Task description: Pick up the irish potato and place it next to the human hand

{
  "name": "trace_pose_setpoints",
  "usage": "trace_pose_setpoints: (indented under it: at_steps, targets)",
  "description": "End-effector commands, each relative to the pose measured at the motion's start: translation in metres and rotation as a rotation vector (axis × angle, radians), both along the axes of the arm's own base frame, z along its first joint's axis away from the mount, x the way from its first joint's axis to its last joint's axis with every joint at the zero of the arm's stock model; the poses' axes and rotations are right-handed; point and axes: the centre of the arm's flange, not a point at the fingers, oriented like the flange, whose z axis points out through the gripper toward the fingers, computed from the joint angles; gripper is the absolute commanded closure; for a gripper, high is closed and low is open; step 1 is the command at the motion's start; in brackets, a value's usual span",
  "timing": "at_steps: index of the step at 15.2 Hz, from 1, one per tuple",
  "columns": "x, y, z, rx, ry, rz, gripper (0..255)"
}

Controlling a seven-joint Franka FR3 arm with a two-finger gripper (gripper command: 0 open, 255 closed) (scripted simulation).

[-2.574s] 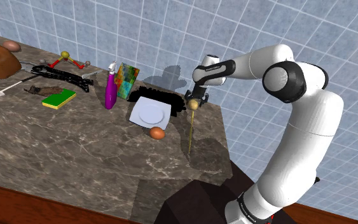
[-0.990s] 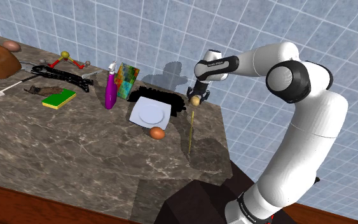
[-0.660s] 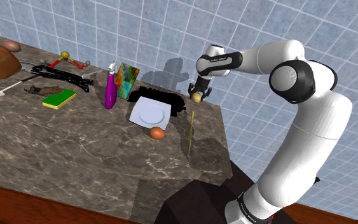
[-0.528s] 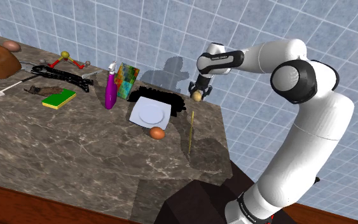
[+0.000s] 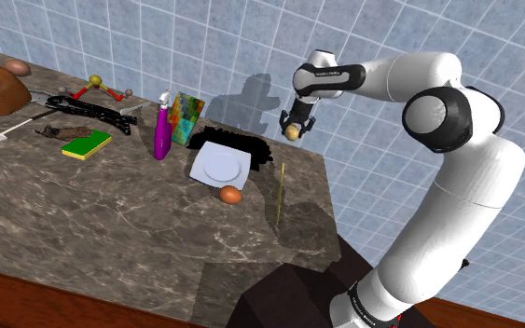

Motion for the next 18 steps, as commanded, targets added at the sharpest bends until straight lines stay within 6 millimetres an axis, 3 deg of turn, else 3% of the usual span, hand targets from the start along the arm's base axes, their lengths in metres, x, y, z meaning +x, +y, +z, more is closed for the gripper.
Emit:
trace_pose_setpoints:
  at_steps: [1,3,18]
  targets:
    - [-0.001,-0.001,0.011,0.0,0.0,0.0,255]
    - [-0.001,-0.001,0.021,0.0,0.0,0.0,255]
    - [0.021,0.196,0.015,0.0,0.0,0.0,255]
